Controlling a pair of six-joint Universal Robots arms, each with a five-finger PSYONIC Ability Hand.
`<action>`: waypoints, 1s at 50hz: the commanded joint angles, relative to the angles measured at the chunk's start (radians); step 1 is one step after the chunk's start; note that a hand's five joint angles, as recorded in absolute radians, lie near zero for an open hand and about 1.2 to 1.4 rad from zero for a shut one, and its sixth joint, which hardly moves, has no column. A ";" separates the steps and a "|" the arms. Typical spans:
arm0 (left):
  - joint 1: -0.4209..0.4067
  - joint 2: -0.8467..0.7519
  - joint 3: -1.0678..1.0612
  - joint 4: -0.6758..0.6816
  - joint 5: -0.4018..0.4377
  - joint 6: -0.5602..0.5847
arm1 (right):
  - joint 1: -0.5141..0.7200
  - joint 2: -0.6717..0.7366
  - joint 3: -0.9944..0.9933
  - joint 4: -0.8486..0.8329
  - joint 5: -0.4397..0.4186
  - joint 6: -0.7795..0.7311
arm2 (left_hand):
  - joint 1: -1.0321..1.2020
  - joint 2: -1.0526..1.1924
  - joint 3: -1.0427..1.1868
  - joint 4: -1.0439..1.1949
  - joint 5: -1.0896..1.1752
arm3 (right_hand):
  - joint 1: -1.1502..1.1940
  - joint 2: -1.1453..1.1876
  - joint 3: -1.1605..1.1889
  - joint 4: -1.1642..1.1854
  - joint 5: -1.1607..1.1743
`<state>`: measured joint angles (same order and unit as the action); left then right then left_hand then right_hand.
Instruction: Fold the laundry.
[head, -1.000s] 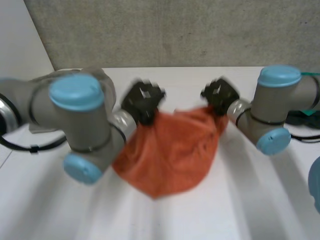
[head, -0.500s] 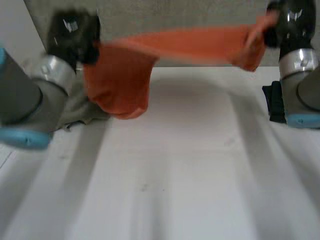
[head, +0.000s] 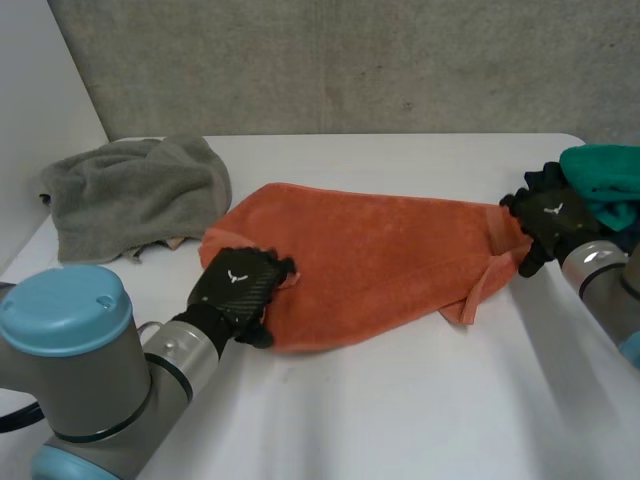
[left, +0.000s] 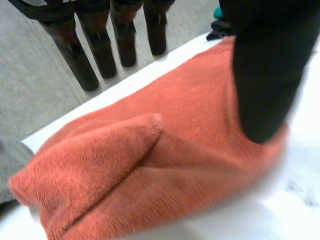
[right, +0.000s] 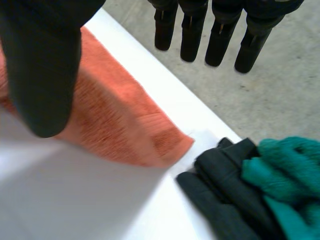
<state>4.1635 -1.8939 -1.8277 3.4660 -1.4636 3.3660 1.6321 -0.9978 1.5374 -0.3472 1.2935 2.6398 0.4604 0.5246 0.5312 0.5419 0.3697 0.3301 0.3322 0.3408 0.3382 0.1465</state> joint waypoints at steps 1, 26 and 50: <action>0.006 0.082 0.007 -0.051 -0.006 0.001 | 0.002 -0.097 -0.037 0.102 0.023 0.023 | -0.286 -0.350 -0.357 -0.367 -0.370 | -0.076 -0.078 -0.087 -0.084 -0.067; 0.224 0.138 0.033 -0.070 0.135 -0.010 | 0.045 -0.337 0.398 0.174 -0.206 -0.316 | -0.286 -0.350 -0.357 -0.367 -0.370 | 0.331 0.329 0.321 0.323 0.340; 0.250 0.065 0.070 -0.091 0.152 -0.008 | 0.086 -0.081 0.317 -0.090 -0.183 -0.311 | -0.286 -0.350 -0.357 -0.367 -0.370 | 1.065 1.063 1.054 1.057 1.074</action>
<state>4.4183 -1.8172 -1.7664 3.3726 -1.3137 3.3533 1.7126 -1.0862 1.8668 -0.3644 1.1006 2.3107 0.1931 0.2085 0.2131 0.2053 0.0488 0.8890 0.8935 0.8913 0.8907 0.6770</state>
